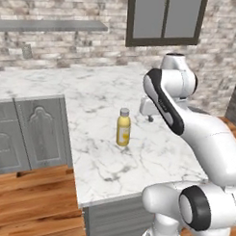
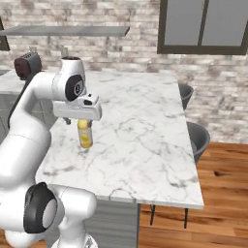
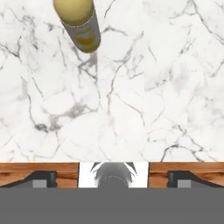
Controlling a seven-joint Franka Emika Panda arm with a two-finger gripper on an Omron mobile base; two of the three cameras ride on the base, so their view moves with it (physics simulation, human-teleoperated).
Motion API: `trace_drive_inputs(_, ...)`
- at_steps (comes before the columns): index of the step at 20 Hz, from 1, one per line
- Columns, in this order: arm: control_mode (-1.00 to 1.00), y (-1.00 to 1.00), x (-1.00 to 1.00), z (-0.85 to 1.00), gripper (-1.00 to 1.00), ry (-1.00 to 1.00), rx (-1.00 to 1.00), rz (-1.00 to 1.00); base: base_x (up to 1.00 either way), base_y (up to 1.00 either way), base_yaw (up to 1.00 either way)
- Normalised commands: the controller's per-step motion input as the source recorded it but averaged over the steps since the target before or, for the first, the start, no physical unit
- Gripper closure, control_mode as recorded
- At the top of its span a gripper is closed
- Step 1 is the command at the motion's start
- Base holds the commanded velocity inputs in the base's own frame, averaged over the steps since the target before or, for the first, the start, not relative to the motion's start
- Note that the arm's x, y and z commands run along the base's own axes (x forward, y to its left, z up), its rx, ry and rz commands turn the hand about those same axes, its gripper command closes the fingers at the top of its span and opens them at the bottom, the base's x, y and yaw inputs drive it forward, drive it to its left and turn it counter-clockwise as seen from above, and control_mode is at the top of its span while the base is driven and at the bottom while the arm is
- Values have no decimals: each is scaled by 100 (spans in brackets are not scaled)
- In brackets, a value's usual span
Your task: Move the drinks to the dining counter.
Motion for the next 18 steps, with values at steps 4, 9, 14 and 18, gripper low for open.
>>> trace_drive_inputs(4,-100,0,-12,0,-100,-7,0,0,0,0,0)
trace_drive_inputs(9,-100,0,-7,5,-100,0,0,0,0,0,0)
trace_drive_inputs(14,-100,0,-5,2,-100,0,0,0,0,0,0)
trace_drive_inputs(18,-100,0,0,0,-100,0,0,0,0,0,0)
